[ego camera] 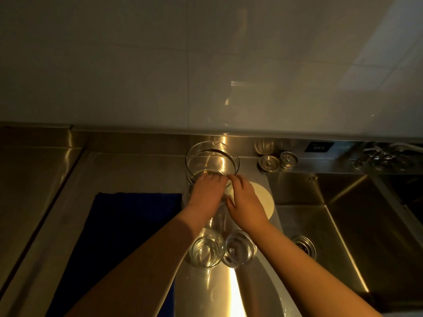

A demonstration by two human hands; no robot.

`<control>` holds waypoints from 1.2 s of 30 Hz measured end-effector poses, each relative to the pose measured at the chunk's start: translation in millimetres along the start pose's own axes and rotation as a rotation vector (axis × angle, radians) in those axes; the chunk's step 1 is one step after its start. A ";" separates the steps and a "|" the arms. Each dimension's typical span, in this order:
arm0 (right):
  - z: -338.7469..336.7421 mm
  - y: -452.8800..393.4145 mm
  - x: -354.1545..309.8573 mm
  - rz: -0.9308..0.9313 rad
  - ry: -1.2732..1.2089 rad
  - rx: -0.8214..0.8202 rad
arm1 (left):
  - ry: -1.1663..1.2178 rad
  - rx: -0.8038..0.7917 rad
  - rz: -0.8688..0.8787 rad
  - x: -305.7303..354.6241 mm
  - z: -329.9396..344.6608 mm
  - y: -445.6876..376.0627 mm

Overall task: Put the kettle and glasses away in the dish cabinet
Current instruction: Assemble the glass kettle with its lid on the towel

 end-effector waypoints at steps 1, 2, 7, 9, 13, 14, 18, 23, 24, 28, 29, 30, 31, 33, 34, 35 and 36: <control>-0.3 -0.5 0.2 -0.002 -0.001 -0.007 | -0.003 0.000 0.001 0.5 -1.1 0.6; -0.5 -0.9 0.6 -0.007 0.000 -0.013 | -0.007 0.002 0.001 0.6 -1.5 1.0; -2.4 -2.6 3.7 -0.028 0.020 -0.042 | -0.019 0.027 -0.026 0.7 -3.8 4.0; -3.6 -3.3 4.3 -0.045 0.028 -0.041 | -0.015 0.031 -0.039 0.4 -3.7 5.5; -6.2 -6.2 3.4 -0.092 0.048 -0.029 | 0.027 0.056 -0.061 -3.6 -4.6 6.2; -6.6 -7.4 2.1 -0.106 0.047 -0.031 | 0.034 0.074 -0.063 -6.2 -6.1 6.1; -6.7 -11.8 -10.9 -0.125 0.032 -0.023 | 0.103 0.117 -0.094 -20.5 -12.7 11.0; -1.8 -14.9 -39.9 -0.121 -0.012 -0.020 | 0.219 0.185 -0.108 -41.2 -27.9 27.9; -0.6 -15.3 -47.3 -0.130 -0.016 -0.014 | 0.242 0.195 -0.109 -46.5 -31.1 31.9; 9.5 -15.9 -79.0 -0.169 0.005 -0.007 | 0.314 0.223 -0.132 -72.5 -35.3 51.2; 13.6 -15.7 -87.9 -0.172 0.014 -0.014 | 0.326 0.228 -0.136 -79.6 -35.4 56.7; 18.0 -15.9 -96.9 -0.173 0.024 -0.022 | 0.345 0.235 -0.141 -87.0 -35.6 62.2; 22.7 -16.1 -106.1 -0.173 0.033 -0.032 | 0.369 0.242 -0.144 -94.4 -35.4 67.6; 31.6 -16.1 -123.4 -0.169 0.044 -0.056 | 0.401 0.259 -0.145 -107.7 -34.1 78.2; 35.6 -16.4 -131.3 -0.166 0.045 -0.065 | 0.407 0.259 -0.145 -113.9 -33.3 82.3; 39.2 -16.3 -138.3 -0.165 0.044 -0.072 | 0.421 0.252 -0.153 -120.1 -31.1 86.4; 42.4 -15.5 -144.5 -0.169 0.047 -0.075 | 0.444 0.242 -0.168 -126.0 -28.2 90.2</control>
Point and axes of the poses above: each hand's wrist, its own y-axis away from the middle knuckle, its own z-axis out of the palm, x = y × z, the point moved 5 cm from there along -y, towards the middle knuckle, and after that the axes turned 1 degree about y, right-handed, at the moved point
